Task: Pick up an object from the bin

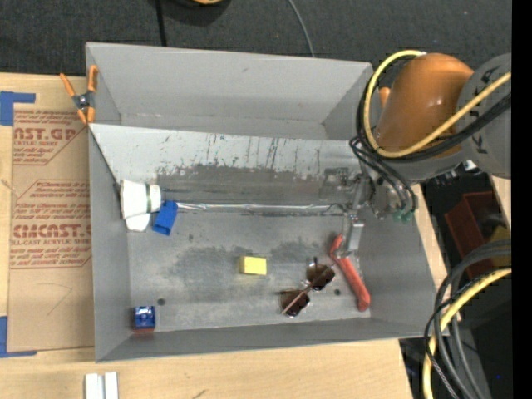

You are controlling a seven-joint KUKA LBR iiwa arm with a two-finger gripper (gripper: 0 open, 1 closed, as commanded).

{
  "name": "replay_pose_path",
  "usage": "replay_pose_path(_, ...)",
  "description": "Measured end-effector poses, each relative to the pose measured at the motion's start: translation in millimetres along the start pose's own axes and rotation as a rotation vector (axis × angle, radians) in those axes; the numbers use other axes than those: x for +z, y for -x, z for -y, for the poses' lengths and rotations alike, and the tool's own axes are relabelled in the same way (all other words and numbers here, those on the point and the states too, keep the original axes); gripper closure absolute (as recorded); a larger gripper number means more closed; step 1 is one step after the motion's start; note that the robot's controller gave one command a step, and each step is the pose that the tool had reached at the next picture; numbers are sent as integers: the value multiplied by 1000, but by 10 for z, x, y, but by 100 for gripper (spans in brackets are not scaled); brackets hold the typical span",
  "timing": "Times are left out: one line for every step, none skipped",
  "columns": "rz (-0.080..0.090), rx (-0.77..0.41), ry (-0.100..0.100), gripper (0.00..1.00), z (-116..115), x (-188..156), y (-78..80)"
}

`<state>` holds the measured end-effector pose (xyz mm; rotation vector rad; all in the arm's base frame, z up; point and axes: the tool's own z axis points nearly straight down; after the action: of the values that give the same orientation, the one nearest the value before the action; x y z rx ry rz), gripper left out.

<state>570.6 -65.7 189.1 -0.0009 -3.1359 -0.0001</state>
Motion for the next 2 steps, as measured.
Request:
replay_pose_path(8, -1, -1, 0, -2, -48, 15)
replay_pose_path(12, -62, -1, 0, 75, 363, -34)
